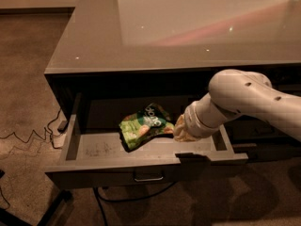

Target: Open top drawer

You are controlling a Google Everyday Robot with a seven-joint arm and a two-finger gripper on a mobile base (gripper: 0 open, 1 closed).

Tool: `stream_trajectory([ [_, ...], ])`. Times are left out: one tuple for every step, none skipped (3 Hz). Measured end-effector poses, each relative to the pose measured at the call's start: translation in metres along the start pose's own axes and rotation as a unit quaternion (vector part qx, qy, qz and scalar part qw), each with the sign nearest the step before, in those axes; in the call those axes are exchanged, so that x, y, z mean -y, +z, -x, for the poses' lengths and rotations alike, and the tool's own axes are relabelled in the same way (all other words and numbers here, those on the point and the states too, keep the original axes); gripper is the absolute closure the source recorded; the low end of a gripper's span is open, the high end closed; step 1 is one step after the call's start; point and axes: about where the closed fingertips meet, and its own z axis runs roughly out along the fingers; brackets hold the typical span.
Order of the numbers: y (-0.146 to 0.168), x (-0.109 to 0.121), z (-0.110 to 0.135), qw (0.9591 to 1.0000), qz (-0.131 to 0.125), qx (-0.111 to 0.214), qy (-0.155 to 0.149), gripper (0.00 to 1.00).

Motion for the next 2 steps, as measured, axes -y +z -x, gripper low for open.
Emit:
stream_trajectory([
  [0.022,0.009,-0.007,0.9999,0.005,0.005,0.007,1.0],
  [0.035,0.019,-0.013,0.9999,0.01,-0.003,0.01,1.0],
])
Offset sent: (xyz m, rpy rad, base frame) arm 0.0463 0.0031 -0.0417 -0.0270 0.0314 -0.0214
